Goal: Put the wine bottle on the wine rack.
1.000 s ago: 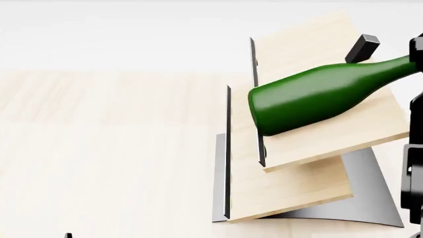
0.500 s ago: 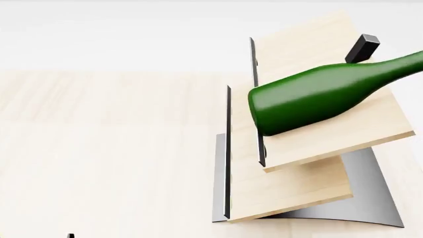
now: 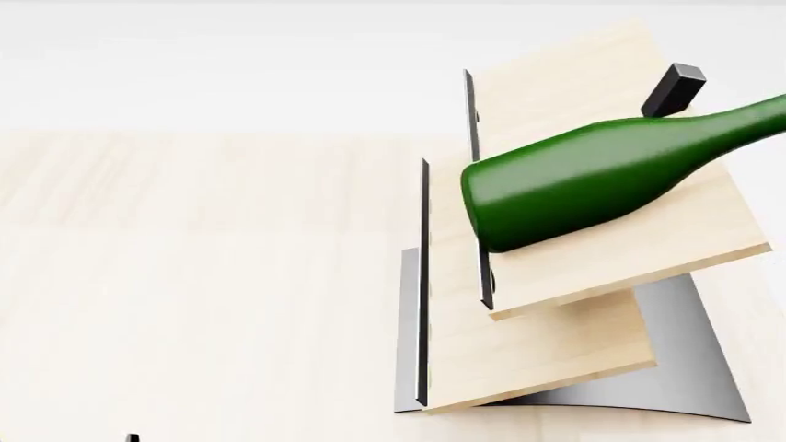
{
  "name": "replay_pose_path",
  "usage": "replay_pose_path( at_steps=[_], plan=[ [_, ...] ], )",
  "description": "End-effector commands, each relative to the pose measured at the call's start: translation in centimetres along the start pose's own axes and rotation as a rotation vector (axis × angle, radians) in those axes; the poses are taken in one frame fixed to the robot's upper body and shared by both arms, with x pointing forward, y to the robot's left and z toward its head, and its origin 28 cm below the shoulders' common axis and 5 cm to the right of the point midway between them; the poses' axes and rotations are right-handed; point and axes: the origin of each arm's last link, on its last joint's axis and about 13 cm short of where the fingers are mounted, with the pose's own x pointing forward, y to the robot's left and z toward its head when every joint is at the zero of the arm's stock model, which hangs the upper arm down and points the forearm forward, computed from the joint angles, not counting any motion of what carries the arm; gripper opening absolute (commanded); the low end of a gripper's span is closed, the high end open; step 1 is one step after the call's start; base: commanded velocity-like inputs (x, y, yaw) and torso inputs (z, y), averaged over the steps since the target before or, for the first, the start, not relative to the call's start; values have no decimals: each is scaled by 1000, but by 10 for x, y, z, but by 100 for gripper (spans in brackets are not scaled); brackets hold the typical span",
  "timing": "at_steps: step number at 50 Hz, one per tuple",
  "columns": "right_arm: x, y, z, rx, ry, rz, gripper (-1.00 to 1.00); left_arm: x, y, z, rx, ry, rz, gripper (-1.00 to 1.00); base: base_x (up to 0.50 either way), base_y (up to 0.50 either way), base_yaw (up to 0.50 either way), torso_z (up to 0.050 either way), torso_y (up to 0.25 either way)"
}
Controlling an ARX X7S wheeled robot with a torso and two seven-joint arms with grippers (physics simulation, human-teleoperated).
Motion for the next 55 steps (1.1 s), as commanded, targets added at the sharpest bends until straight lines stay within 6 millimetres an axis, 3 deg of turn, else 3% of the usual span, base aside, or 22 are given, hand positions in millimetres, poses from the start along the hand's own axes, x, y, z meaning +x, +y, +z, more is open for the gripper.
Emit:
replay_pose_path(
  at_steps=[1,10,23,26,38,43,55],
  plan=[
    [-15,14,4,-469,-190,154,100,0,0,1,0,-4,-1,100,0,0,0,0,0],
    [-26,28,13,-658,-285,197,100,0,-1,1,-2,-4,-3,100,0,0,0,0,0],
    [-58,45,47,-657,-387,251,100,-2,-2,1,-3,-4,-9,100,0,0,0,0,0],
    [-62,50,64,-592,-490,250,100,-2,-2,1,-3,-4,-10,100,0,0,0,0,0],
    [-87,56,89,-486,-653,331,100,-2,-3,1,-2,-3,-12,100,0,0,0,0,0],
    [-108,57,107,-375,-798,412,100,-2,-3,1,-2,-4,-13,100,0,0,0,0,0],
    [-127,56,128,-272,-844,447,100,-2,-2,1,-2,-5,-11,100,0,0,0,0,0]
  ],
)
